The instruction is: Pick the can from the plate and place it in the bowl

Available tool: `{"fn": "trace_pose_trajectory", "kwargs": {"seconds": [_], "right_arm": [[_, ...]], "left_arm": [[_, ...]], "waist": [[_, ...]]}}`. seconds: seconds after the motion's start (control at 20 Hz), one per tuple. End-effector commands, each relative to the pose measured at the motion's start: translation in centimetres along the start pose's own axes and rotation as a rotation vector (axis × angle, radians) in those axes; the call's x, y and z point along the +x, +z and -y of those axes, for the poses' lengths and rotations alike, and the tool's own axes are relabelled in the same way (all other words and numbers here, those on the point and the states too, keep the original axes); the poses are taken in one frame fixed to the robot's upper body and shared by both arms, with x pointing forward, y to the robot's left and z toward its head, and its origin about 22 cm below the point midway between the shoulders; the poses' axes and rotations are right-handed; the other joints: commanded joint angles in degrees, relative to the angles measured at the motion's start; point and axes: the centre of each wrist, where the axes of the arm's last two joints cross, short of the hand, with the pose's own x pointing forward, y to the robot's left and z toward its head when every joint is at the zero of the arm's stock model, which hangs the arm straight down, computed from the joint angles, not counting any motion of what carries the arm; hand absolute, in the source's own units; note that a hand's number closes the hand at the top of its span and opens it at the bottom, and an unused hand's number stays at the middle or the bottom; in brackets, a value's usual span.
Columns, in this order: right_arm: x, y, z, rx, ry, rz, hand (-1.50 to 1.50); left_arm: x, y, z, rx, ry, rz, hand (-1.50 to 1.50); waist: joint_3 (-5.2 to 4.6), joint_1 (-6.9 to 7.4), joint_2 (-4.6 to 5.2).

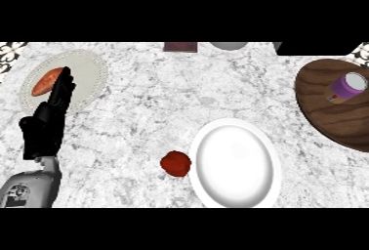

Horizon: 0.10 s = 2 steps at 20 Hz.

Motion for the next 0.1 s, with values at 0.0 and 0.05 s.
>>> {"fn": "trace_pose_trajectory", "kwargs": {"seconds": [0.0, 0.05], "right_arm": [[1.1, 1.5, 2.5, 0.029, 0.003, 0.019, -1.50], [-0.6, 2.4, -0.3, 0.019, -0.019, 0.005, -1.50]], "left_arm": [[0.1, -0.3, 1.0, 0.007, 0.001, -0.008, 0.00], [0.6, 0.2, 1.0, 0.000, 0.004, 0.008, 0.00]], "waist": [[0.00, -0.09, 0.01], [0.01, 0.14, 0.03]]}}
